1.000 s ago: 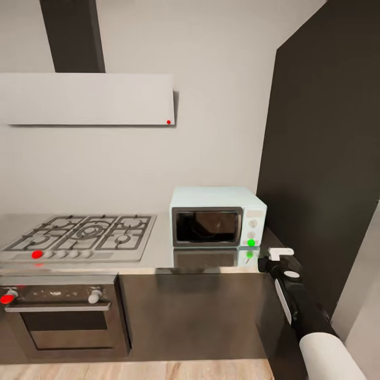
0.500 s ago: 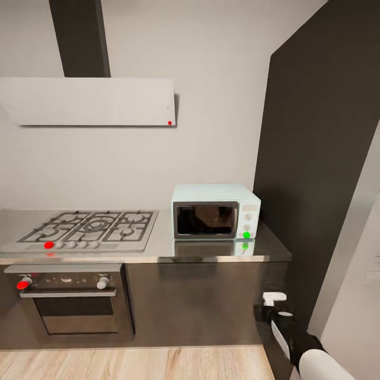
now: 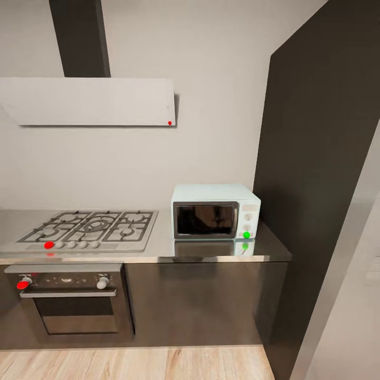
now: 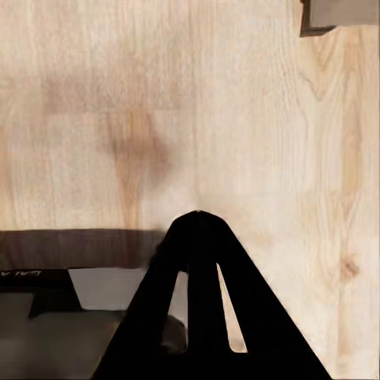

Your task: In the kitchen, take the popcorn bag from the countertop, put it into the microwave, and heat it until the popcorn is cooked so the cooked popcorn ends up inside the bag.

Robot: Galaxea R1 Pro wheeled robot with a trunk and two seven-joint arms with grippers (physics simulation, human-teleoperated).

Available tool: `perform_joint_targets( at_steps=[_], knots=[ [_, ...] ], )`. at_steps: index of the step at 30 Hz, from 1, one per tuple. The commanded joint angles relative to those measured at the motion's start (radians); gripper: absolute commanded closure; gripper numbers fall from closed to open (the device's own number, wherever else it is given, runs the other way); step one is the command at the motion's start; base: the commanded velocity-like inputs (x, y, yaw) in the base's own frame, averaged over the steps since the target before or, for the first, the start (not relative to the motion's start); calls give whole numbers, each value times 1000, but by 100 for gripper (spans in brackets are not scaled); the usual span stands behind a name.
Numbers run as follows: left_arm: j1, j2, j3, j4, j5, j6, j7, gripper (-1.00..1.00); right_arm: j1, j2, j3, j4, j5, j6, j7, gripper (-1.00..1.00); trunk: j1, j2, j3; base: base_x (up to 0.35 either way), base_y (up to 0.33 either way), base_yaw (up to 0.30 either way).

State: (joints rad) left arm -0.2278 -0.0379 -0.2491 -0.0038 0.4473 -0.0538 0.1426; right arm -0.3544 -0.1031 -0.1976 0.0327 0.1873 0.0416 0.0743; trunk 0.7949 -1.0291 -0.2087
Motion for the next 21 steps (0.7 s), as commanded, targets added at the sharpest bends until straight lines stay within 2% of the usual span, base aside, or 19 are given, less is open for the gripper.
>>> perform_joint_targets(
  at_steps=[1,5,12,21],
  knots=[
    [-1,0,-9,1,8,-3,3,-100,29,1,-8,1,9,7,3,100,0,-1,-1,0,0,0],
    [1,0,-7,-1,8,-1,3,-100,29,5,-6,1,9,15,4,100,0,-1,-1,0,0,0],
    [1,18,-7,-1,8,-1,3,-100,29,43,-8,1,8,8,3,100,0,-1,-1,0,0,0],
    [1,18,-7,-1,8,-1,3,-100,29,43,-7,1,8,3,2,100,0,-1,-1,0,0,0]
  ],
)
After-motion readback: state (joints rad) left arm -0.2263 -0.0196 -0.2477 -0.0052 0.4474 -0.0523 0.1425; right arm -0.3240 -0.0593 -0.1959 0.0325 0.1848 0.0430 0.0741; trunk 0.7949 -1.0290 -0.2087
